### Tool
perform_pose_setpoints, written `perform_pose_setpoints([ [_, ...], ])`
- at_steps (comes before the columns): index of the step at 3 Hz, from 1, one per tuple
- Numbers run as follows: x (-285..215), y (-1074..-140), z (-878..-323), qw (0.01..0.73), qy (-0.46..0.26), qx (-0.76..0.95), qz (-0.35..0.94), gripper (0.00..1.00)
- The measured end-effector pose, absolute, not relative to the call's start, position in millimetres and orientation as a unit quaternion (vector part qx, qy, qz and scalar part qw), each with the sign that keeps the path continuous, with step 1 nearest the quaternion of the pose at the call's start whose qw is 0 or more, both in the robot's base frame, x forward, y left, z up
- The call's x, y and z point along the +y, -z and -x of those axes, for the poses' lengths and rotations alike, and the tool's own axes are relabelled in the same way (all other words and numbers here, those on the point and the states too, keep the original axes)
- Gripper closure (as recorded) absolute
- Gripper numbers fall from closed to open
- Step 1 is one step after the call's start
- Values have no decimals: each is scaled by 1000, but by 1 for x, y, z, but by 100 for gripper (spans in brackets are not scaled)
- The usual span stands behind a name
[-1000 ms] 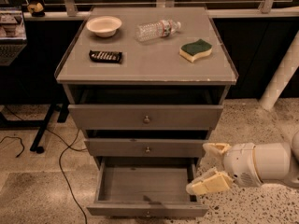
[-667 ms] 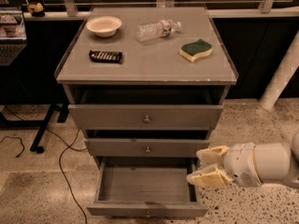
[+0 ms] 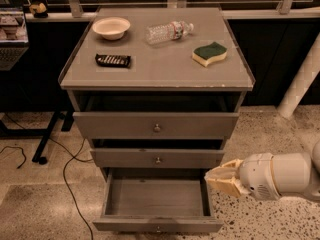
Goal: Close bottom drawer
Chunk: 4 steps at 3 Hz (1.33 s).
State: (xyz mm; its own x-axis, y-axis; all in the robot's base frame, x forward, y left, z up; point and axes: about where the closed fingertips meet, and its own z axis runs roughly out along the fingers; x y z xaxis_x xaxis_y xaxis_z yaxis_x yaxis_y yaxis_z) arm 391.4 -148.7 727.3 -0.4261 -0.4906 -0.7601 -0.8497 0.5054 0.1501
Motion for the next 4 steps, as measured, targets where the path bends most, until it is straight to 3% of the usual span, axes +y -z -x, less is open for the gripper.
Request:
perform_pose_setpoints([
  [1, -143, -740, -389, 327, -223, 810, 433, 100],
  [3, -140, -713, -383, 393, -159, 819, 387, 100],
  [4, -151, -684, -393, 422, -170, 811, 368, 100],
])
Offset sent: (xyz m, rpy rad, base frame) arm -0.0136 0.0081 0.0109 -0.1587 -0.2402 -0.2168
